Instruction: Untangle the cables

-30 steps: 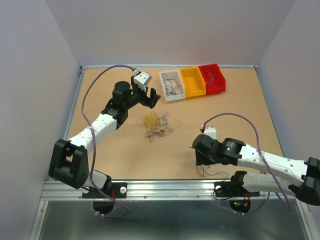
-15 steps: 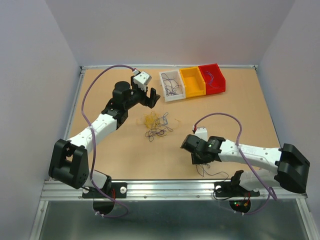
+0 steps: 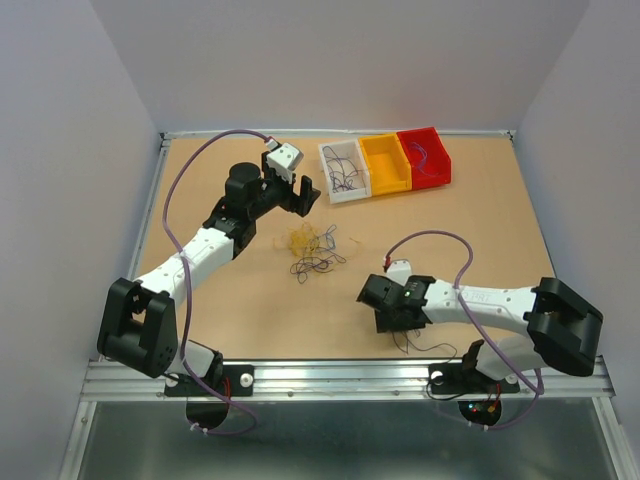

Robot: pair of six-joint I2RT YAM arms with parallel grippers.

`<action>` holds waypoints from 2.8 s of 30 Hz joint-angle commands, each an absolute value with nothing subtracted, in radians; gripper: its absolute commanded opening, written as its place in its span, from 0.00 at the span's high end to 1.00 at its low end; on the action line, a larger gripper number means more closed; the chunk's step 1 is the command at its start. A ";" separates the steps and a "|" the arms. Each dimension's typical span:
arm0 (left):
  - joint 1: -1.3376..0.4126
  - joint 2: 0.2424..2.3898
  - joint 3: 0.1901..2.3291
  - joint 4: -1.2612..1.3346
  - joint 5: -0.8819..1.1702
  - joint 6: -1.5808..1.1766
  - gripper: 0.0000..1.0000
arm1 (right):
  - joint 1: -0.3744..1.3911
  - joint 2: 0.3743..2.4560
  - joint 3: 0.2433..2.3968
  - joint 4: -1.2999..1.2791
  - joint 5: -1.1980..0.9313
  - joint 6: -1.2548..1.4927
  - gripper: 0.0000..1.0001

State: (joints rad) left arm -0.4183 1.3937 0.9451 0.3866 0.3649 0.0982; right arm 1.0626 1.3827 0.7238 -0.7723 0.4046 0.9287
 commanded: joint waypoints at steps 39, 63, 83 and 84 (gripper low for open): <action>-0.229 1.358 0.988 0.465 0.350 -0.074 0.11 | 0.761 1.679 1.606 -0.414 0.401 0.347 0.99; -0.216 1.327 0.963 0.502 0.288 -0.048 0.11 | 0.402 2.428 2.343 -0.244 0.037 0.328 1.00; -0.216 1.345 0.973 0.500 0.311 -0.040 0.11 | 0.479 2.441 2.022 -0.120 0.181 0.325 0.99; -0.216 1.350 0.973 0.502 0.310 -0.040 0.11 | 0.480 2.442 2.029 -0.123 0.186 0.324 0.99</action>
State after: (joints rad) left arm -0.2207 1.3727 0.9489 0.4408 0.3016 -0.0525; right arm 0.4911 2.4535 2.0132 -0.1787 0.1589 0.3134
